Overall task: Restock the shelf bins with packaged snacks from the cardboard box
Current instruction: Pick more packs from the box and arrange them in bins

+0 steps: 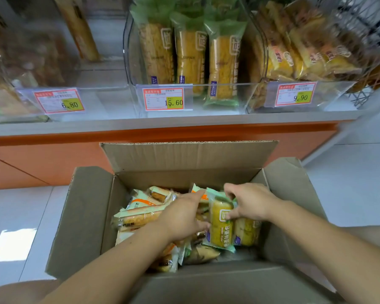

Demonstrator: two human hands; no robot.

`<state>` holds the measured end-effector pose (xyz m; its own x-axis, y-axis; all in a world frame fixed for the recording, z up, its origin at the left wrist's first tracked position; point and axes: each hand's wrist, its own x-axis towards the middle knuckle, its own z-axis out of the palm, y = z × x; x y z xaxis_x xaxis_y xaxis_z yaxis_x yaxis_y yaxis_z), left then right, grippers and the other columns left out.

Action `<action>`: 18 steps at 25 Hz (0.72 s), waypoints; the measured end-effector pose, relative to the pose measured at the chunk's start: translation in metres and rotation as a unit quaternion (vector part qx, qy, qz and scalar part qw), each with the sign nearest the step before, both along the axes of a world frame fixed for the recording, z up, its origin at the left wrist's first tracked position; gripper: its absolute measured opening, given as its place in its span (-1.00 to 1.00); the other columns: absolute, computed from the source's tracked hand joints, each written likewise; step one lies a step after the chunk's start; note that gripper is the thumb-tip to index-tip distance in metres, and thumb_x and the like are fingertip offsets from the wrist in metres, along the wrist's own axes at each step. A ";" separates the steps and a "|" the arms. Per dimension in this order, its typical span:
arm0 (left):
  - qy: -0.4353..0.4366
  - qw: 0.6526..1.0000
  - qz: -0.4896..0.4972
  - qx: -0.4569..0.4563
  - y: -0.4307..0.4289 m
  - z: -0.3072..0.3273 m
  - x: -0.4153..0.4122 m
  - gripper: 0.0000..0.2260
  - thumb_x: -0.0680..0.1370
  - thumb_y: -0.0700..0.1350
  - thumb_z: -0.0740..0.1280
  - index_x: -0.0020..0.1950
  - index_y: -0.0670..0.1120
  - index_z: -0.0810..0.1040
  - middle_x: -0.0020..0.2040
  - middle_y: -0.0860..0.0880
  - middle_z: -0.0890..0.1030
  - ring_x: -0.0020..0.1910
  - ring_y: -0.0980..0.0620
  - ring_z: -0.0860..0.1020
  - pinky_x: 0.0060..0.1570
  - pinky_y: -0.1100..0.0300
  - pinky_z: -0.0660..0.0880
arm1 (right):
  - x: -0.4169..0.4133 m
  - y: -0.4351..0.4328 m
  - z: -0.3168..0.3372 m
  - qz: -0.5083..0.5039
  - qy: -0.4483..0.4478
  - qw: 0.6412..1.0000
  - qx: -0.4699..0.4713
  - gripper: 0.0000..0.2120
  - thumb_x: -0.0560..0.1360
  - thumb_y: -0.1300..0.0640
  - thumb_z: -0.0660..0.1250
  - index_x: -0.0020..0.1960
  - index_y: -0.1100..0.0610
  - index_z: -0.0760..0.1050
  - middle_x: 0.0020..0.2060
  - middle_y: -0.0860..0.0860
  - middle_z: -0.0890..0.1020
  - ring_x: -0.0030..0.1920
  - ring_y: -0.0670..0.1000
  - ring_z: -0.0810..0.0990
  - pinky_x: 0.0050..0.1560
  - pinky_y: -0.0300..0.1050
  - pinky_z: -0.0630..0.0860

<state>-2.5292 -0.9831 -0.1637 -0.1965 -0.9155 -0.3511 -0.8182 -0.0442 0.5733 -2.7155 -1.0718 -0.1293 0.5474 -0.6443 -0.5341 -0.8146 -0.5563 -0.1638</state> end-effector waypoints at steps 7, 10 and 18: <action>0.439 0.860 0.132 0.223 -0.013 0.030 -0.008 -0.55 0.40 -0.22 0.52 0.25 -0.04 0.51 0.17 -0.13 0.65 0.15 -0.07 0.63 0.18 0.02 0.56 | -0.003 -0.005 0.052 -0.132 -0.237 0.960 0.068 -0.56 0.23 -0.14 0.58 -0.18 -0.05 0.34 -0.35 -0.13 0.49 -0.38 -0.15 0.36 -0.33 -0.17 0.33; 0.522 0.785 0.204 0.261 -0.014 0.035 -0.001 -0.60 0.42 -0.20 0.46 0.24 -0.08 0.54 0.12 -0.17 0.67 0.08 -0.14 0.65 0.11 -0.08 0.58 | 0.009 -0.009 0.048 -0.207 -0.266 0.938 0.081 -0.57 0.26 -0.18 0.55 -0.10 -0.03 0.40 -0.24 -0.11 0.58 -0.30 -0.14 0.50 -0.31 -0.21 0.42; 0.561 0.675 0.303 0.371 0.005 0.019 0.006 -0.66 0.38 -0.12 0.50 0.11 -0.21 0.69 0.13 -0.25 0.65 0.05 -0.18 0.65 0.21 -0.16 0.51 | 0.027 -0.009 0.029 -0.221 -0.165 0.941 0.194 -0.40 0.37 -0.41 0.29 0.11 0.08 0.50 -0.01 -0.04 0.65 -0.03 -0.05 0.64 0.04 -0.05 0.57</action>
